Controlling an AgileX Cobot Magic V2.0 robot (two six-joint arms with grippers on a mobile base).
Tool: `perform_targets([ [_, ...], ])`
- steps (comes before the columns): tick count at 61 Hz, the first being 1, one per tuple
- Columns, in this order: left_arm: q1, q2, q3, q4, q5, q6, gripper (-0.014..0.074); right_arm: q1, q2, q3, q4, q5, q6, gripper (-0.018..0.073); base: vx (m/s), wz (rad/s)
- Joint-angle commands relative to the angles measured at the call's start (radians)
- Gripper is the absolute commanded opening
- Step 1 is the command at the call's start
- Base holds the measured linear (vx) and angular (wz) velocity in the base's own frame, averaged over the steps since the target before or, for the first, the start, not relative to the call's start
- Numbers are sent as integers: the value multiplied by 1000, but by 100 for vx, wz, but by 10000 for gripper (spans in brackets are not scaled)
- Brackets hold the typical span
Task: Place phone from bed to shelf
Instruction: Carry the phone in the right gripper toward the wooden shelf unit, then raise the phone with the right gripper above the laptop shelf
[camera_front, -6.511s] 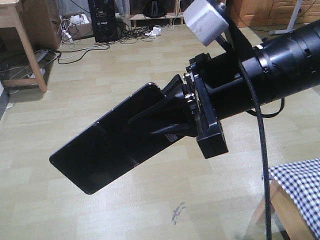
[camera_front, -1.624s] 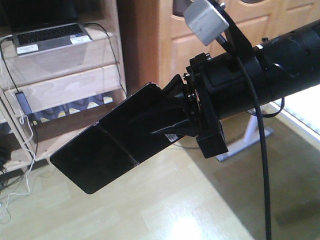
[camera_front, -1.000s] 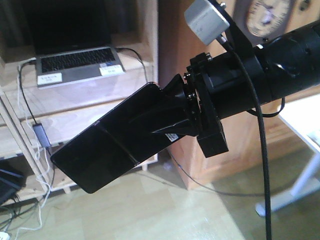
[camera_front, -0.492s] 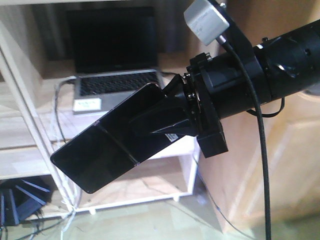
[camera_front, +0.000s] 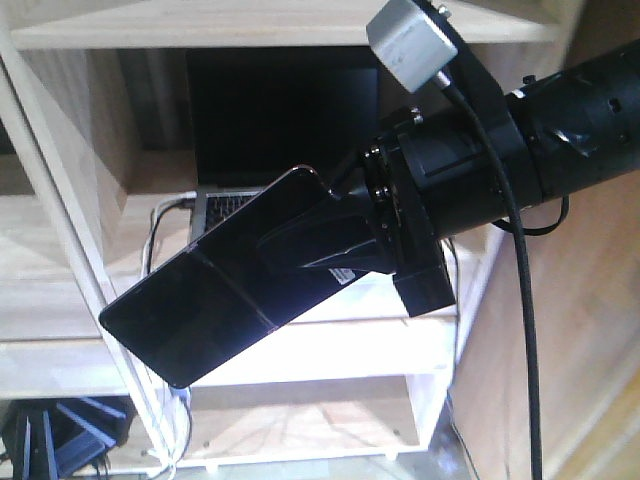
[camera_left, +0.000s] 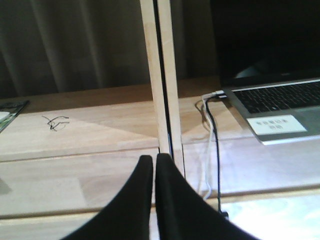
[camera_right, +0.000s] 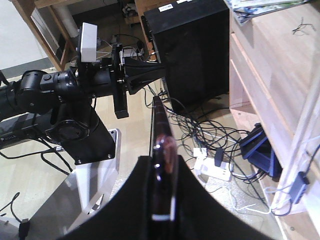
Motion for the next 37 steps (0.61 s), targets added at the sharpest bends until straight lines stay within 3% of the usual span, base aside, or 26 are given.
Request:
perform_targets([
  [1,-2,-13,-22,-9,-72,-6,1,-2,-35,-28,87,50,-5,-3,25,11],
  [37,-2,-13,-22,-9,-72,-6,1,-2,-35,-28,87,50,-5,-3,19,2],
])
